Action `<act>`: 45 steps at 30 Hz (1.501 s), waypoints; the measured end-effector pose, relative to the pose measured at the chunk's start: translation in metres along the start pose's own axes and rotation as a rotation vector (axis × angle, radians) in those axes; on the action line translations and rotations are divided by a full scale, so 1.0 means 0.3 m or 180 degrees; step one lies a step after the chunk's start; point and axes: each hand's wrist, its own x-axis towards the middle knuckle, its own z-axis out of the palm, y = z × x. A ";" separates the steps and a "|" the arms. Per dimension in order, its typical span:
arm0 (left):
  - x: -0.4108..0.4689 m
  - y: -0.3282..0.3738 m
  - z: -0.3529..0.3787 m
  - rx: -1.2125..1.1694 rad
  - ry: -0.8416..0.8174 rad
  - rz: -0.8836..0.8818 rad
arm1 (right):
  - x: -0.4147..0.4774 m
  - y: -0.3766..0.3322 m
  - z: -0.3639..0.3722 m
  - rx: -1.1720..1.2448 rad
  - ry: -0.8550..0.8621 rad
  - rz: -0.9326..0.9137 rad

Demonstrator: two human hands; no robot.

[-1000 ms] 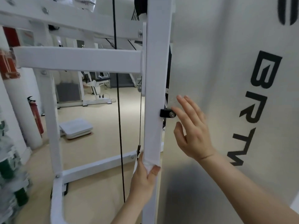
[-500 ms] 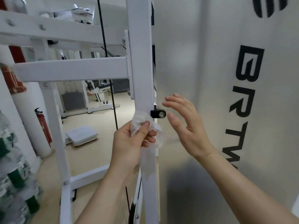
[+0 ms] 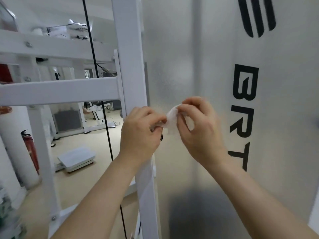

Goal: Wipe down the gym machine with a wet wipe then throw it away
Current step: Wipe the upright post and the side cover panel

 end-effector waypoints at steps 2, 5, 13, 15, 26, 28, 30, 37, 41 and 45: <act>-0.023 -0.011 0.026 0.0001 0.0114 0.0173 | -0.041 -0.002 0.016 -0.0134 -0.0396 -0.0341; -0.060 -0.024 0.036 0.0004 0.0116 0.0257 | -0.103 0.008 0.039 -0.0768 -0.0938 -0.0696; -0.099 -0.021 0.035 -0.0341 0.0169 0.0304 | -0.053 0.204 -0.093 -0.2137 -0.0888 -0.1018; -0.106 -0.012 0.055 -0.0280 0.0330 0.0209 | -0.021 0.250 -0.164 -0.2218 -0.0532 -0.0369; -0.129 -0.019 0.112 0.0877 0.0263 0.0494 | -0.148 0.293 -0.123 -0.2008 -0.0568 -0.0931; -0.143 0.007 0.110 0.1333 0.0097 0.0559 | -0.098 0.387 -0.225 -0.1953 -0.0151 -0.0122; -0.159 0.053 0.113 0.1672 -0.0115 0.0674 | -0.068 0.351 -0.175 -0.1712 0.0224 0.0495; -0.151 0.153 0.200 0.1526 -0.0756 0.0933 | -0.271 0.338 -0.120 -0.1715 -0.0515 -0.0981; -0.165 0.229 0.296 0.1834 -0.1155 0.1296 | -0.271 0.554 -0.348 -0.1851 0.0169 0.0883; -0.126 0.349 0.385 0.1601 -0.1149 0.1685 | -0.361 0.427 -0.188 -0.1428 0.0547 0.1339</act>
